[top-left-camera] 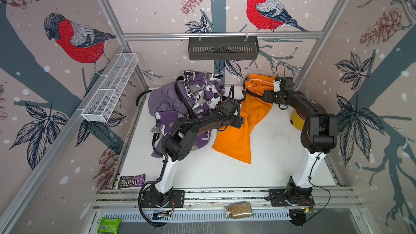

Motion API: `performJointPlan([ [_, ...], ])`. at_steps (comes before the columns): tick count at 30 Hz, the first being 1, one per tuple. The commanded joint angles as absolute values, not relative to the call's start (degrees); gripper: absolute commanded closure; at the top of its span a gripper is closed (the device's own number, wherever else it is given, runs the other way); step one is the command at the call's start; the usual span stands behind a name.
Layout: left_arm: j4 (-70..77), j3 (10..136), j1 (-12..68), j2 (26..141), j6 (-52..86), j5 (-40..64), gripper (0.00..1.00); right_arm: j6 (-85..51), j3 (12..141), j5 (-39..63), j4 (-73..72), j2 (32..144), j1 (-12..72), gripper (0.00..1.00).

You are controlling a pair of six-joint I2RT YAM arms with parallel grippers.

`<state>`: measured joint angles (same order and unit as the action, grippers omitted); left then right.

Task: Remove the belt from the trousers
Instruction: Move the trousers to the center of the board, then adjust the trousers at the center of the board.

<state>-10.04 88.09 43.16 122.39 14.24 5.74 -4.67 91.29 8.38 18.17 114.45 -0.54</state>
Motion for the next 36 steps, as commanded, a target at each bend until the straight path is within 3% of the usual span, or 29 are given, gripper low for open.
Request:
performJointPlan([
  [1, -14.97, 86.70, 43.07, 123.45, 14.97, 3.79, 0.45, -2.64, 94.56, 10.16, 16.17, 117.09, -1.35, 0.01],
  [6, -16.12, 77.61, 41.97, 121.16, 17.22, 5.21, 0.65, 2.63, 101.57, 16.30, 18.90, 122.88, -1.67, 0.01],
  [10, -17.02, 71.69, 41.53, 117.58, 18.16, 5.22, 0.73, 11.28, 104.92, 20.90, 24.71, 125.48, -1.48, 0.01],
  [21, -19.42, 66.71, 38.16, 111.20, 17.76, 3.16, 0.74, 28.23, 92.91, 18.66, 28.05, 119.27, -0.11, 0.06],
  [36, -18.36, 65.71, 37.85, 110.06, 18.95, 3.08, 0.74, 27.59, 93.52, 12.99, 24.35, 123.55, 1.39, 0.36],
])
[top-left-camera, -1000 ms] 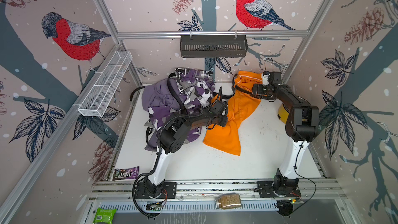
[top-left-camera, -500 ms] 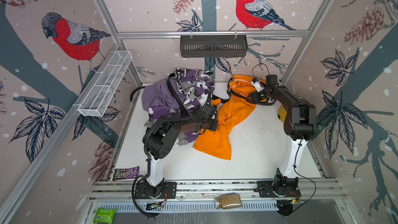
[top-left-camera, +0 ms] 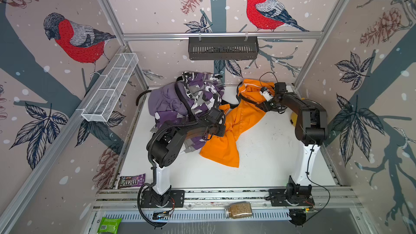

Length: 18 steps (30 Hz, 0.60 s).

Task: Remove the belt from the trousers
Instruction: Adjust the trousers at the center of the board.

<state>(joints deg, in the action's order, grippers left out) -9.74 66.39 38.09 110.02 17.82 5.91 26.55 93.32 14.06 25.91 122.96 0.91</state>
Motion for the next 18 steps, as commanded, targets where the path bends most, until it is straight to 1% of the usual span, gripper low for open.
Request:
performJointPlan([
  [1, -18.36, 65.80, 37.81, 110.04, 18.99, 3.15, 0.74, 27.77, 93.51, 13.25, 24.35, 123.81, 1.49, 0.38],
  [4, -18.28, 65.77, 37.85, 110.04, 19.05, 3.16, 0.74, 28.77, 93.26, 13.49, 24.68, 124.27, 2.16, 0.44],
  [5, -18.25, 65.74, 37.88, 110.04, 19.05, 3.03, 0.74, 28.77, 93.12, 13.07, 24.57, 124.41, 2.28, 0.51],
  [6, -18.18, 65.70, 37.88, 110.15, 19.14, 3.07, 0.74, 28.70, 93.40, 12.84, 24.77, 124.70, 2.41, 0.61],
  [8, -18.03, 65.74, 37.88, 110.21, 19.23, 3.14, 0.74, 28.34, 94.02, 12.66, 25.14, 124.63, 2.29, 0.74],
  [9, -17.81, 65.80, 37.88, 110.21, 19.29, 3.29, 0.74, 28.14, 93.93, 12.79, 25.19, 123.90, 2.44, 0.78],
  [11, -17.66, 66.02, 37.88, 110.13, 19.43, 3.34, 0.74, 27.85, 93.17, 13.00, 24.73, 121.09, 2.56, 0.81],
  [13, -17.44, 66.29, 37.87, 109.91, 19.58, 3.09, 0.74, 27.71, 92.47, 12.92, 25.13, 117.46, 3.03, 0.82],
  [18, -16.83, 67.97, 37.87, 109.96, 19.90, 2.16, 0.74, 26.77, 93.86, 13.18, 30.50, 108.44, 4.92, 0.86],
])
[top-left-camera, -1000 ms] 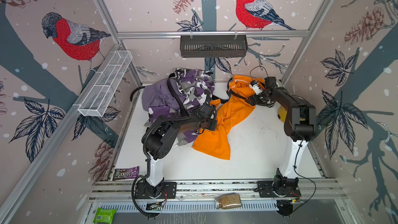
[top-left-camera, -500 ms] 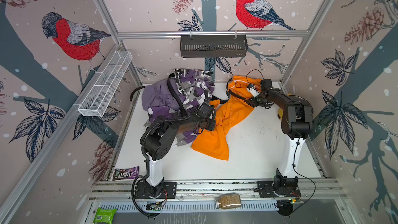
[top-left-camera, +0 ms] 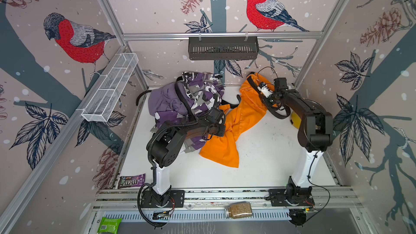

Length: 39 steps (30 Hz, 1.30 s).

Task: Remove the belt from the trousers
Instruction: Adjust the trousers at the center of the board.

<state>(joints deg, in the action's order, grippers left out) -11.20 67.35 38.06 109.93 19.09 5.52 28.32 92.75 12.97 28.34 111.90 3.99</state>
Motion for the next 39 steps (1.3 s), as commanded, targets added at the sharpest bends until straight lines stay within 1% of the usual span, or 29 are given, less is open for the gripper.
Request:
performJointPlan([
  [1, -16.66, 68.35, 37.83, 109.87, 19.96, 1.96, 0.74, 26.30, 94.17, 12.77, 31.58, 106.88, 5.54, 0.87],
  [5, -15.18, 70.97, 37.86, 109.28, 20.06, -0.42, 0.71, 24.93, 97.00, 13.71, 35.31, 100.01, 8.76, 0.90],
  [9, -13.75, 74.14, 37.48, 107.88, 20.14, -5.77, 0.61, 23.25, 99.62, 21.36, 34.76, 92.62, 12.00, 0.92],
  [10, -13.56, 74.82, 37.15, 107.30, 20.20, -6.79, 0.54, 22.82, 100.70, 23.52, 34.47, 90.93, 13.05, 0.93],
  [11, -13.18, 75.04, 36.86, 106.25, 20.04, -7.05, 0.43, 22.58, 101.84, 25.53, 34.50, 89.43, 14.33, 0.94],
  [13, -10.68, 73.37, 36.56, 102.25, 20.06, -7.99, 0.26, 21.92, 103.54, 28.94, 34.76, 87.44, 16.26, 0.96],
  [14, -9.16, 71.96, 36.48, 99.49, 20.15, -8.45, 0.20, 21.69, 104.59, 30.63, 35.46, 86.93, 17.23, 0.96],
  [17, -6.08, 66.95, 36.32, 89.79, 21.50, -12.15, 0.12, 20.71, 106.80, 36.09, 38.73, 86.35, 19.50, 0.96],
  [20, -5.29, 61.92, 35.45, 80.44, 21.96, -17.41, 0.08, 19.70, 106.63, 43.10, 40.89, 85.56, 21.97, 0.97],
  [23, -5.68, 58.47, 33.67, 73.33, 19.95, -20.82, 0.06, 18.86, 100.86, 49.08, 40.25, 83.20, 25.48, 0.97],
  [26, -5.51, 56.26, 31.03, 68.41, 18.59, -19.18, 0.05, 16.42, 89.18, 54.53, 34.86, 79.98, 28.17, 0.97],
  [29, -4.51, 54.52, 30.20, 65.61, 17.20, -17.14, 0.05, 8.55, 74.12, 60.40, 23.72, 77.30, 28.91, 0.97],
  [31, -4.03, 53.64, 30.06, 64.19, 16.90, -17.09, 0.04, 6.20, 67.34, 62.41, 20.06, 77.76, 29.49, 0.97],
  [33, -3.71, 53.35, 30.01, 63.27, 16.79, -17.12, 0.04, 5.58, 62.72, 62.09, 19.55, 79.77, 30.25, 0.97],
  [35, -2.94, 53.17, 29.97, 63.39, 15.93, -15.56, 0.04, 7.57, 60.52, 62.77, 22.00, 83.69, 30.55, 0.97],
  [39, -1.96, 52.69, 29.94, 65.36, 14.54, -9.96, 0.04, 13.10, 62.15, 56.54, 30.44, 91.45, 31.98, 0.97],
])
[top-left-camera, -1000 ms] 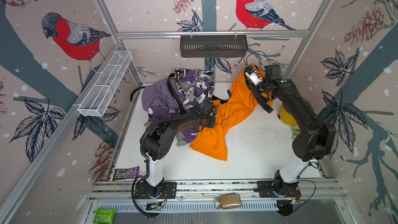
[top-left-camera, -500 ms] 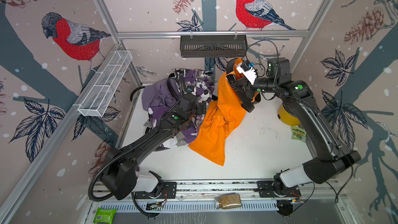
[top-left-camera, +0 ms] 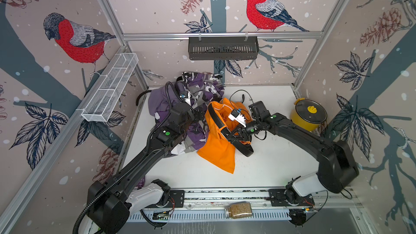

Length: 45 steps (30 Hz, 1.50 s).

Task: Remove the belt from the trousers
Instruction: Adjust the trousers at the center of the board.

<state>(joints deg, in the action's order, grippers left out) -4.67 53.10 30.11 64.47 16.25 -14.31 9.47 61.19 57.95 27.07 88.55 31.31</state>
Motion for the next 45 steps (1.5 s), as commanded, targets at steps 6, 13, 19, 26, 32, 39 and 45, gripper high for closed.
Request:
performJointPlan([
  [6, -1.38, 51.49, 30.01, 69.42, 11.89, -0.11, 0.03, 11.46, 64.54, 45.43, 32.08, 98.71, 31.40, 0.80],
  [13, -1.14, 50.42, 30.10, 72.84, 13.14, 2.95, 0.03, 6.47, 65.35, 31.14, 29.27, 95.98, 31.41, 0.47],
  [19, 0.19, 50.45, 31.11, 75.46, 12.70, 7.15, 0.04, 4.48, 63.27, 18.41, 27.07, 87.50, 34.59, 0.31],
  [26, -0.39, 52.91, 37.08, 78.72, 8.83, 6.75, 0.04, 5.27, 58.47, 20.89, 25.50, 87.56, 36.20, 0.27],
  [32, -2.26, 53.24, 37.75, 80.54, 7.49, 6.62, 0.04, -0.60, 52.18, 20.57, 17.62, 87.79, 31.83, 0.28],
  [39, -11.22, 56.86, 39.16, 80.99, 1.38, 5.18, 0.06, -4.29, 52.34, 22.15, 17.77, 95.38, 26.95, 0.33],
  [45, -22.74, 59.71, 43.85, 79.02, -5.92, -0.27, 0.02, -5.13, 52.05, 21.74, 18.22, 99.03, 23.50, 0.35],
])
